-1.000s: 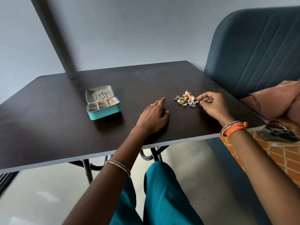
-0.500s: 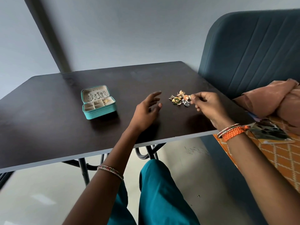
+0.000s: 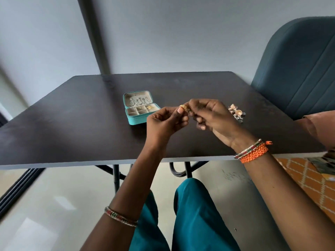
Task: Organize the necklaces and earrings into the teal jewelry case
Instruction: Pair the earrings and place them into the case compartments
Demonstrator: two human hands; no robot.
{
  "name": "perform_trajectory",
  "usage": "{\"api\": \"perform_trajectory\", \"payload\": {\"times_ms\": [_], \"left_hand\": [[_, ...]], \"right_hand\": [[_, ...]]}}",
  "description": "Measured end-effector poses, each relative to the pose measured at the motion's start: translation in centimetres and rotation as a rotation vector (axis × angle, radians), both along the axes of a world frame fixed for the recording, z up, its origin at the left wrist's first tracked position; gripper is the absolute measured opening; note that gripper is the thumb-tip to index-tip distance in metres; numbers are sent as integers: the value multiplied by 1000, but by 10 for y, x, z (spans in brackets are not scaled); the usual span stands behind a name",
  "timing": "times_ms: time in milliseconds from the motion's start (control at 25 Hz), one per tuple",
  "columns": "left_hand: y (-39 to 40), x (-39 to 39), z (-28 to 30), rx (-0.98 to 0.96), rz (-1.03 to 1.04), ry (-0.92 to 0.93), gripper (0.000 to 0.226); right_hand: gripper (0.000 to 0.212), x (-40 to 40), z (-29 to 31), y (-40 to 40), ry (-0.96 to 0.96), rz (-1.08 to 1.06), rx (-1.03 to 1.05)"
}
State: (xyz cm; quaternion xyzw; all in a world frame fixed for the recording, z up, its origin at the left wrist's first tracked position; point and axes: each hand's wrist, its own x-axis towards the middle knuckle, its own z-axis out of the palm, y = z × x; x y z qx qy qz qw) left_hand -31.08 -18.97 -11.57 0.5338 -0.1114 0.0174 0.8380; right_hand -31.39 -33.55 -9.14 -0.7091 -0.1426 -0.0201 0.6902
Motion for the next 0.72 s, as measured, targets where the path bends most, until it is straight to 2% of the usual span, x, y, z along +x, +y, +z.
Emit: {"api": "perform_trajectory", "payload": {"times_ms": [120, 240, 320, 440, 480, 560, 640, 720], "left_hand": [[22, -5, 5, 85, 120, -34, 9], [40, -3, 5, 304, 218, -93, 10], [57, 7, 3, 471, 450, -170, 13], [84, 27, -4, 677, 849, -126, 25], [90, 33, -7, 774, 867, -53, 33], [93, 40, -14, 949, 698, 108, 50], [91, 41, -23, 1093, 531, 89, 62], [91, 41, -26, 1148, 470, 3, 71]], "right_hand": [[7, 5, 0, 22, -38, 48, -32], [8, 21, -3, 38, 68, 92, 109], [7, 40, -6, 46, 126, 78, 160], [6, 73, -11, 56, 13, -30, -138], [8, 83, -12, 60, -20, -42, -240], [12, 101, -14, 66, 1, -44, -290], [15, 113, -19, 66, 87, -37, -208], [16, 117, -26, 63, 149, -30, -169]]}}
